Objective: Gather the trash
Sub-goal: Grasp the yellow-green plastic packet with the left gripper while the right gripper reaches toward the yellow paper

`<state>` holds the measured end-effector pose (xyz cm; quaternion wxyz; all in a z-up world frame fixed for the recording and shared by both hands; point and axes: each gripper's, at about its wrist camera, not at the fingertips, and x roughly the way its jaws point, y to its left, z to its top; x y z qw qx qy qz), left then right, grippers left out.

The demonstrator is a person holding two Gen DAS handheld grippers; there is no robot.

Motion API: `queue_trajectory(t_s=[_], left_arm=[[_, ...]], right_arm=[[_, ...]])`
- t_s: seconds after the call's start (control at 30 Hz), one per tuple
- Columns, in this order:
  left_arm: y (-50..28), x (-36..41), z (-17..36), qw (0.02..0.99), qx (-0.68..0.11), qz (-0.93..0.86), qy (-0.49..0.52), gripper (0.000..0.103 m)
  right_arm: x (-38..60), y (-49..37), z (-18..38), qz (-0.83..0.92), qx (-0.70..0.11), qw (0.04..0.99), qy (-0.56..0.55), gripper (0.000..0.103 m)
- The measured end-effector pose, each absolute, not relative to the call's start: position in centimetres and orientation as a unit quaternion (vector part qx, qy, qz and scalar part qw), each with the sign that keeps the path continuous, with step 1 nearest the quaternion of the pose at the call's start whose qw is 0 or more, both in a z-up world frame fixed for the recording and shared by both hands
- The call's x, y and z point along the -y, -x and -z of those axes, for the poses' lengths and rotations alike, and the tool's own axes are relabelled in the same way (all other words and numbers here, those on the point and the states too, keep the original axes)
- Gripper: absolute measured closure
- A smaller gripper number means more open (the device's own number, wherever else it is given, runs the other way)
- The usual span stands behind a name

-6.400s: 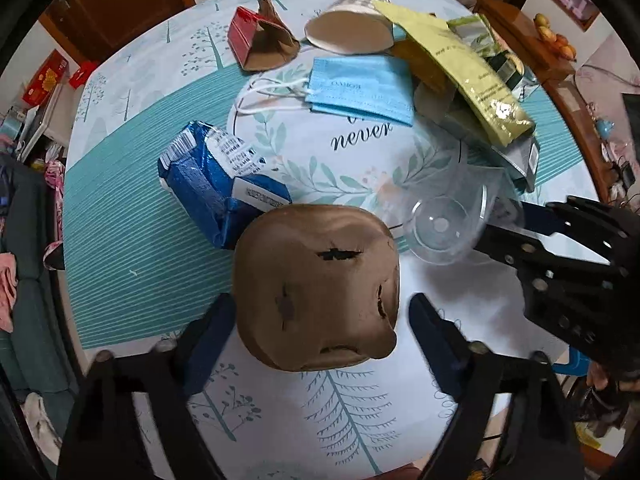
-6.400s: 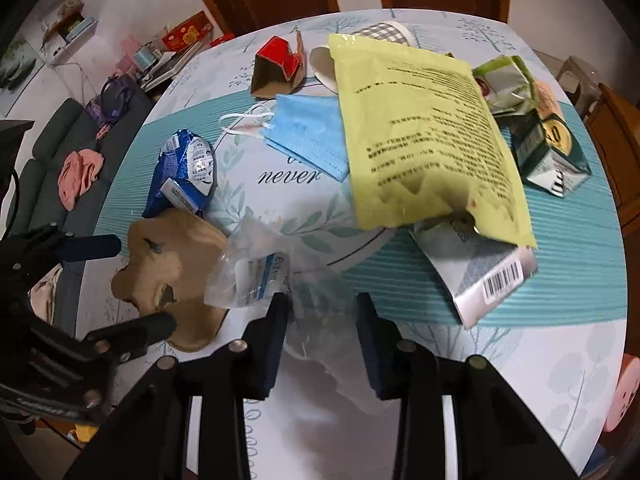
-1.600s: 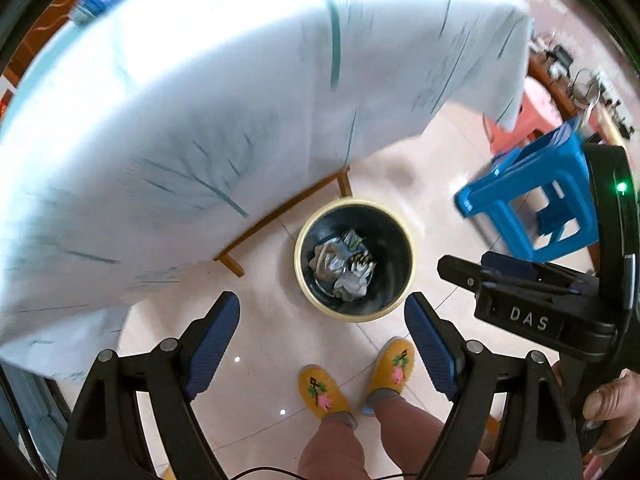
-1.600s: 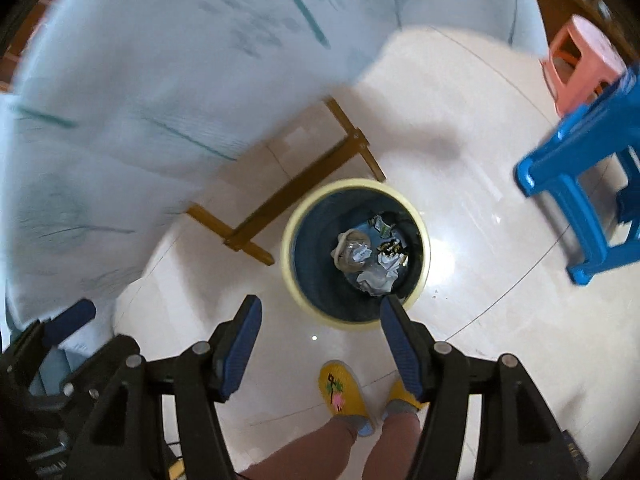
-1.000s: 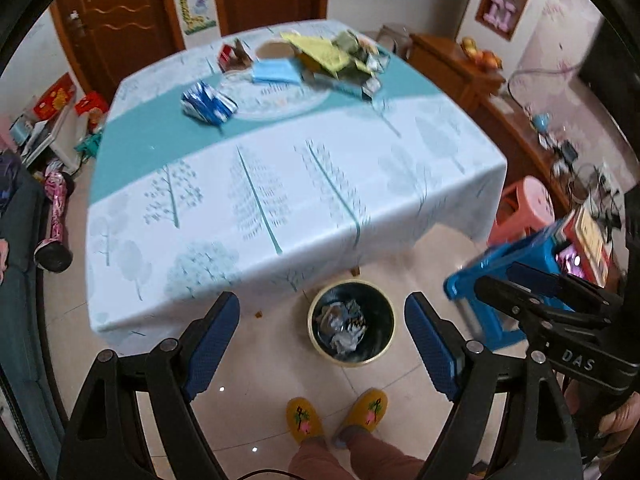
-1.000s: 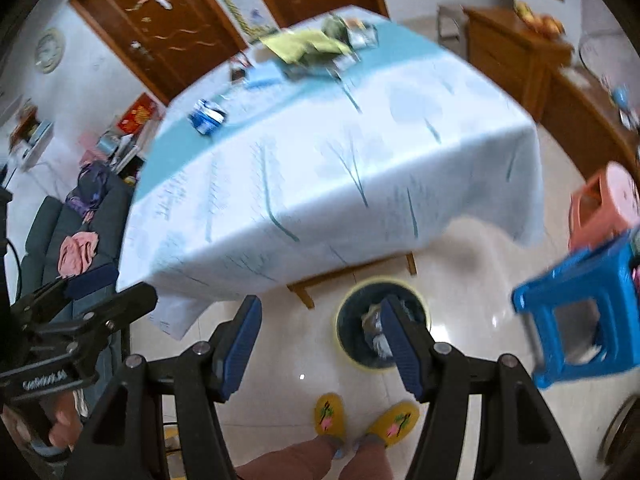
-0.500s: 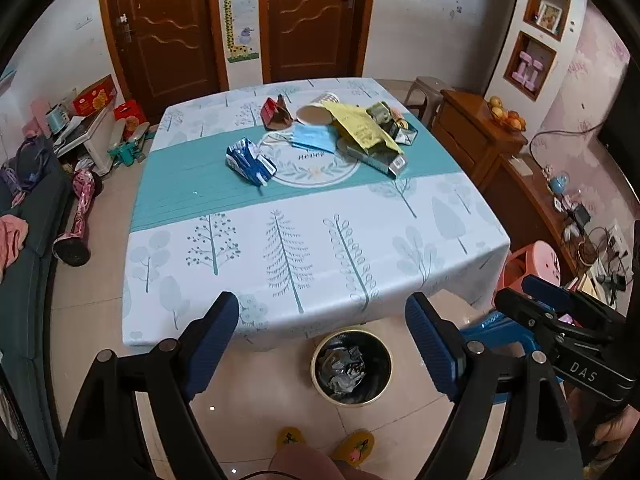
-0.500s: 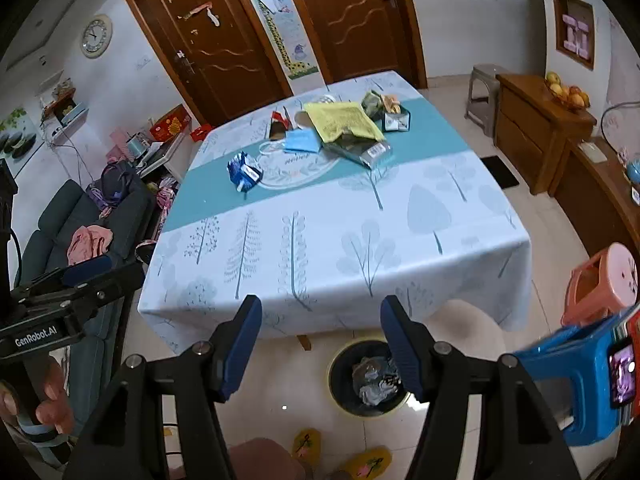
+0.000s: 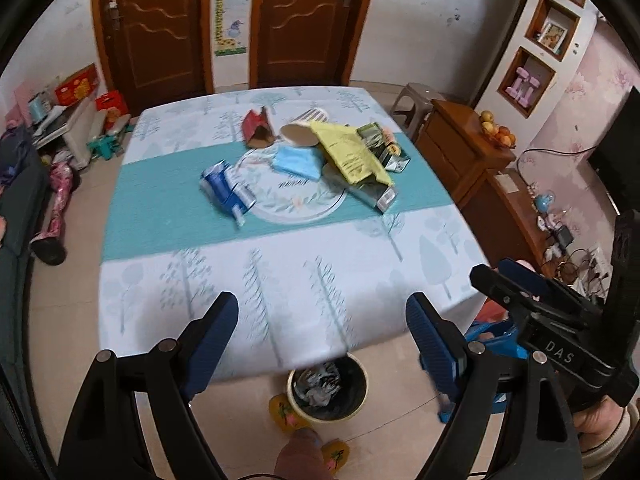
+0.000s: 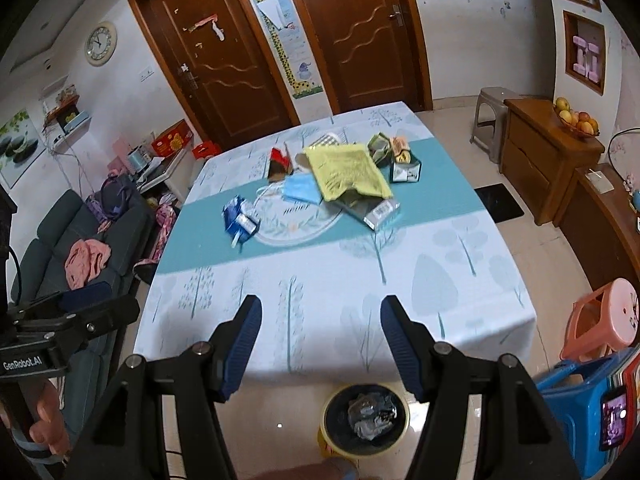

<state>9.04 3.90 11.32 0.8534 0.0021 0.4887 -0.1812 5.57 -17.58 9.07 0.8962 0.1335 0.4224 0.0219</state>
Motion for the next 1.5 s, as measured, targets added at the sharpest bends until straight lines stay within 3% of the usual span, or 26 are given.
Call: queue_trajectory(t_s=[0.53, 0.97, 1.37, 1.47, 1.5], left_arm=[[-24.6, 1.4, -6.7, 0.794, -0.550, 0.253, 0.049, 0.019], [-30.3, 6.4, -1.6, 0.783, -0.578, 0.213, 0.085, 0.019], [-34.9, 11.2, 3.4, 0.775, -0.604, 0.129, 0.133, 0.019], [-35.4, 12.0, 4.6, 0.774, -0.609, 0.111, 0.132, 0.023], [-35.5, 12.2, 5.0, 0.773, -0.611, 0.107, 0.134, 0.028]], right_arm=[[21.4, -14.9, -7.9, 0.051, -0.438, 0.886, -0.144, 0.041], [25.2, -20.9, -5.1, 0.010, -0.469, 0.873, -0.133, 0.051], [30.6, -29.5, -2.4, -0.095, -0.498, 0.855, -0.110, 0.052], [31.2, -31.0, -1.8, -0.114, -0.502, 0.851, -0.104, 0.052], [31.4, -31.4, -1.6, -0.120, -0.504, 0.849, -0.103, 0.052]])
